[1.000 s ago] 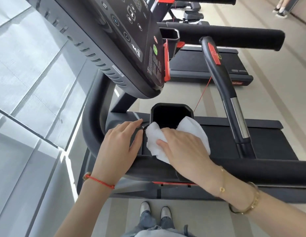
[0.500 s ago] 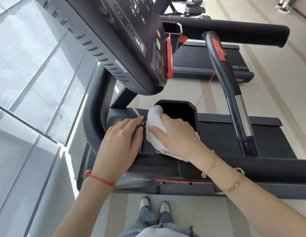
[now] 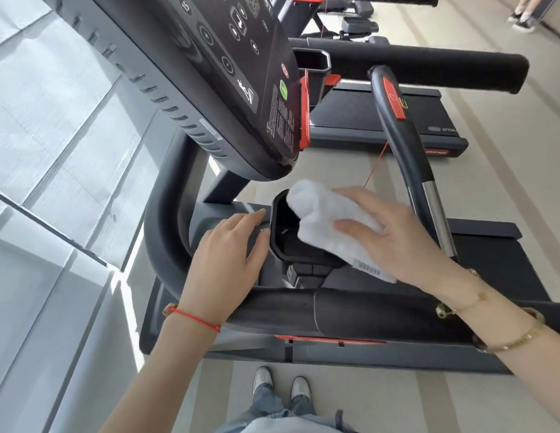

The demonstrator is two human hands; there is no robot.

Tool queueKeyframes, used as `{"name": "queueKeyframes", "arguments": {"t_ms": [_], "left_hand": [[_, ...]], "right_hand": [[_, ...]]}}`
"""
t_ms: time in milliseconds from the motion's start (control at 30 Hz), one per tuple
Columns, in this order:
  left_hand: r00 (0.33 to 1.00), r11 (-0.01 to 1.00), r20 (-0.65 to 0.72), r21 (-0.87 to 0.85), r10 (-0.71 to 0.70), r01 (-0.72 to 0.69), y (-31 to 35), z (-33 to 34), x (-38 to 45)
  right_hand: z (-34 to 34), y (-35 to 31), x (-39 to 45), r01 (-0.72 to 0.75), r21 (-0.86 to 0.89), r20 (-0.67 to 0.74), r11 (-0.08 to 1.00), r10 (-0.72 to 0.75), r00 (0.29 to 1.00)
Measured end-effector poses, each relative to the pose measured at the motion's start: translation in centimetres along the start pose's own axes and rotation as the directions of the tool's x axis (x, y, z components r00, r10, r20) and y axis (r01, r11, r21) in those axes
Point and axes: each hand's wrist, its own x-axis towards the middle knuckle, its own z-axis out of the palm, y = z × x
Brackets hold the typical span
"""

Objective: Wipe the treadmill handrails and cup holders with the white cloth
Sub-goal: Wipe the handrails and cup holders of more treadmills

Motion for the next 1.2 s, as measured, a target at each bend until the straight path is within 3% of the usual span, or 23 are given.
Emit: {"name": "queueKeyframes", "arguments": {"t_ms": [67,100,233,300,500,700,900,1200], "left_hand": [[1.000,1.000,-0.004,-0.007,-0.016,0.016,0.3,0.2,0.4],[1.000,1.000,0.001,-0.010,-0.024,0.024,0.4,0.3,0.7],[0.998,0.999,0.035,-0.010,-0.050,0.050,0.5,0.7,1.3],[0.997,0.999,0.050,-0.008,-0.052,0.053,0.6,0.9,1.3],[0.997,0.998,0.054,-0.020,-0.056,0.057,0.5,1.2,1.2],[0.997,0.998,0.048,-0.013,-0.059,0.060,0.5,1.3,1.3],[0.998,0.999,0.042,-0.008,-0.051,0.051,0.5,1.3,1.3],[0.997,0.998,0.043,-0.021,-0.057,0.058,0.5,1.4,1.2]], "right_hand": [[-0.7,0.4,1.7,0.050,-0.070,-0.138,0.996,-0.060,0.989],[-0.6,0.5,2.7,0.070,-0.116,-0.132,0.991,-0.086,0.987],[2.5,1.0,6.1,0.079,-0.270,0.213,0.960,-0.020,0.977],[3.8,1.4,6.3,0.123,-0.329,0.272,0.936,-0.030,0.962],[2.4,2.6,4.3,0.158,-0.281,0.241,0.947,-0.090,0.966],[1.9,2.3,4.2,0.136,-0.420,0.066,0.897,-0.119,0.991],[3.3,3.0,6.9,0.267,-0.471,0.259,0.840,-0.158,0.953],[1.1,4.9,5.6,0.071,-0.449,0.158,0.891,0.001,0.988]]}}
